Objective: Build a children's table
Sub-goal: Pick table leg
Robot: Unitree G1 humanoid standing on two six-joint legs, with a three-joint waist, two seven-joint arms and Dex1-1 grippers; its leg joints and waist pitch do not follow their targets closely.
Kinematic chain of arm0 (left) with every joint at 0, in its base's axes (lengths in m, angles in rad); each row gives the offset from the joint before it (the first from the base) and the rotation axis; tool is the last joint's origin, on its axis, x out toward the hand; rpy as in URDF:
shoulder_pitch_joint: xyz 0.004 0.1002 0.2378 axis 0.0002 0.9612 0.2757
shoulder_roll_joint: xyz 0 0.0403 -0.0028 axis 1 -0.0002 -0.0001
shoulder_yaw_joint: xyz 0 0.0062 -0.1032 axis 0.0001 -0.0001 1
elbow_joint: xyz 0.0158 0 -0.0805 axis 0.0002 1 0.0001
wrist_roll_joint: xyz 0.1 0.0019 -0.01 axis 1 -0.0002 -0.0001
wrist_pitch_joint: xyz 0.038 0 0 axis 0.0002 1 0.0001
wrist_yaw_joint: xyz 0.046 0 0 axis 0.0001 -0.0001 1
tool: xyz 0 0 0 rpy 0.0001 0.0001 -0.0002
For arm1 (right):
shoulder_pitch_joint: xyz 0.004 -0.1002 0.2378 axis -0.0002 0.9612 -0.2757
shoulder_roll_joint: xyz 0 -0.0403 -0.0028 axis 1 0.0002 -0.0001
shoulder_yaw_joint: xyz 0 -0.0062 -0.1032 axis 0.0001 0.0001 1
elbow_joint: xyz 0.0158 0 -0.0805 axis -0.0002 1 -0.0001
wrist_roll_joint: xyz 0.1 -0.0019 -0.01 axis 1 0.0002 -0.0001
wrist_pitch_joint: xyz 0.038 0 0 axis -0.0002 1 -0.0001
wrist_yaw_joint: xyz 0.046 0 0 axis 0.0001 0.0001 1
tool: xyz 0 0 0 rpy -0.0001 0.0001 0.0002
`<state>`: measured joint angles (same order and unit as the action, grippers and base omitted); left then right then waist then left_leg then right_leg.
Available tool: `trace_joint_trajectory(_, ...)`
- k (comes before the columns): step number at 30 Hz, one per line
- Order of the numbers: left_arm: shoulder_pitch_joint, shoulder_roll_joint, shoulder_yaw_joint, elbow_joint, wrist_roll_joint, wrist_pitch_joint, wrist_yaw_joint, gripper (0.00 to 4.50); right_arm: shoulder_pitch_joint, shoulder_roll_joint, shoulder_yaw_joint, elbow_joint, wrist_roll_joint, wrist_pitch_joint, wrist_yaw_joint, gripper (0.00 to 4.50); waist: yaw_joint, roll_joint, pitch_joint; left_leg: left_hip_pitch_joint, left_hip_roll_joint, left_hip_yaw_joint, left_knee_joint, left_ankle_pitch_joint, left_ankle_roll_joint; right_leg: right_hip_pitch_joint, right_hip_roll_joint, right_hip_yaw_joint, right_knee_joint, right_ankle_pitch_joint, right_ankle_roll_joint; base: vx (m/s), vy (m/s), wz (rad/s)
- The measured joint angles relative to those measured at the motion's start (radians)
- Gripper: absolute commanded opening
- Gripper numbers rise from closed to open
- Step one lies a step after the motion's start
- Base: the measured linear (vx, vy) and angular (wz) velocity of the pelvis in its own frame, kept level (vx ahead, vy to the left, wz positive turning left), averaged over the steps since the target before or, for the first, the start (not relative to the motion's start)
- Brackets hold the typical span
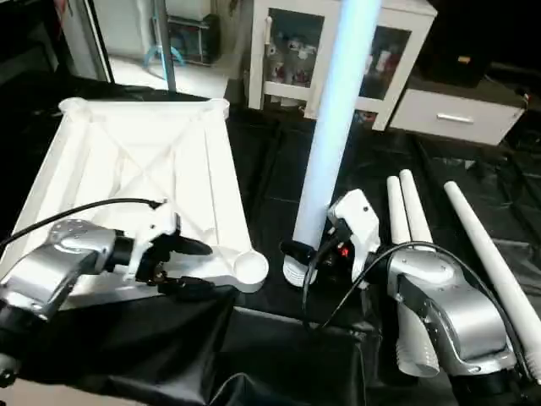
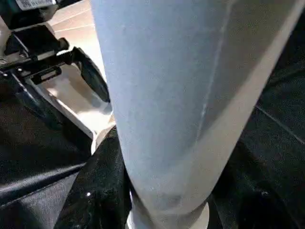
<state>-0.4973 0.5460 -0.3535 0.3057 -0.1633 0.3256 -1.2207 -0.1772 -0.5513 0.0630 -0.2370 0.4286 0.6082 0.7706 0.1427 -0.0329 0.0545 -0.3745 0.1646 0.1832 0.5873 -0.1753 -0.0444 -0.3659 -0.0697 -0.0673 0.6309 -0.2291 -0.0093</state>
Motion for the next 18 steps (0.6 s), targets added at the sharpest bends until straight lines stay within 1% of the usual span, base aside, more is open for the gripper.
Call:
trace_joint_trajectory(1,0.000,0.000,-0.007,0.006,0.008,0.000,-0.001,3.53,0.003,0.000,0.000,0.000,-0.001,0.000,0.000,1.86,-0.001,0.000,0.000,0.000,0.000,0.000,0.000,0.000,0.000,0.000,0.000,0.000,0.000,0.000,0.000,0.000,0.000,0.00)
trace_joint_trajectory(3,0.000,0.002,-0.026,0.017,0.037,-0.005,-0.002,3.23,0.011,0.003,-0.001,-0.001,-0.005,-0.006,-0.005,1.86,-0.002,0.002,0.001,0.000,0.000,0.000,0.000,0.000,0.000,0.000,0.000,0.000,0.000,0.000,0.000,0.000,0.000,0.00)
trace_joint_trajectory(4,0.000,0.003,-0.029,0.017,0.043,-0.006,-0.002,3.23,0.013,0.007,-0.003,-0.001,-0.006,-0.008,-0.009,1.86,-0.002,0.002,0.001,0.000,0.000,0.000,0.000,0.000,0.000,0.000,0.000,0.000,0.000,0.000,0.000,0.000,0.000,0.00)
trace_joint_trajectory(5,-0.003,0.005,-0.032,0.017,0.051,-0.006,0.000,3.22,0.014,0.010,-0.003,-0.002,-0.007,-0.009,-0.015,1.86,-0.001,0.004,0.001,0.001,0.000,0.000,0.000,0.000,0.000,0.001,0.000,0.000,0.000,0.000,0.000,0.000,0.000,0.00)
trace_joint_trajectory(8,-0.004,0.022,-0.041,0.017,0.070,-0.005,0.002,2.81,0.014,0.011,-0.008,-0.014,-0.007,-0.011,-0.025,1.86,-0.001,0.012,0.000,0.002,0.000,0.000,0.000,0.000,0.000,0.001,0.000,0.000,0.000,0.001,-0.001,0.000,0.000,0.00)
trace_joint_trajectory(10,-0.004,0.031,-0.043,0.014,0.084,-0.001,0.009,2.79,0.014,0.011,-0.015,-0.023,-0.007,-0.012,-0.028,1.86,-0.001,0.016,0.000,0.003,0.000,0.000,0.000,0.000,0.000,0.001,0.000,0.000,0.001,0.001,-0.001,0.000,0.000,0.00)
trace_joint_trajectory(12,-0.004,0.036,-0.042,0.014,0.097,-0.001,0.019,2.48,0.016,0.011,-0.018,-0.026,-0.007,-0.012,-0.031,1.86,0.000,0.019,0.000,0.003,0.000,0.000,-0.001,0.000,0.000,0.001,0.000,0.000,0.001,0.001,-0.002,0.000,0.000,0.00)
trace_joint_trajectory(16,-0.002,0.040,-0.036,0.012,0.106,-0.001,0.038,2.32,0.020,0.018,-0.018,-0.026,-0.007,-0.012,-0.033,1.86,0.001,0.021,0.000,0.003,0.000,0.000,0.000,0.000,0.000,0.001,0.000,0.000,0.002,0.001,-0.002,0.000,0.000,0.00)
trace_joint_trajectory(18,0.004,0.041,-0.035,0.003,0.106,-0.002,0.046,2.01,0.020,0.020,-0.017,-0.026,-0.007,-0.012,-0.034,1.86,0.000,0.021,0.000,0.003,0.000,0.000,0.000,0.000,0.000,0.001,0.000,0.000,0.001,0.001,-0.002,0.000,0.000,0.00)
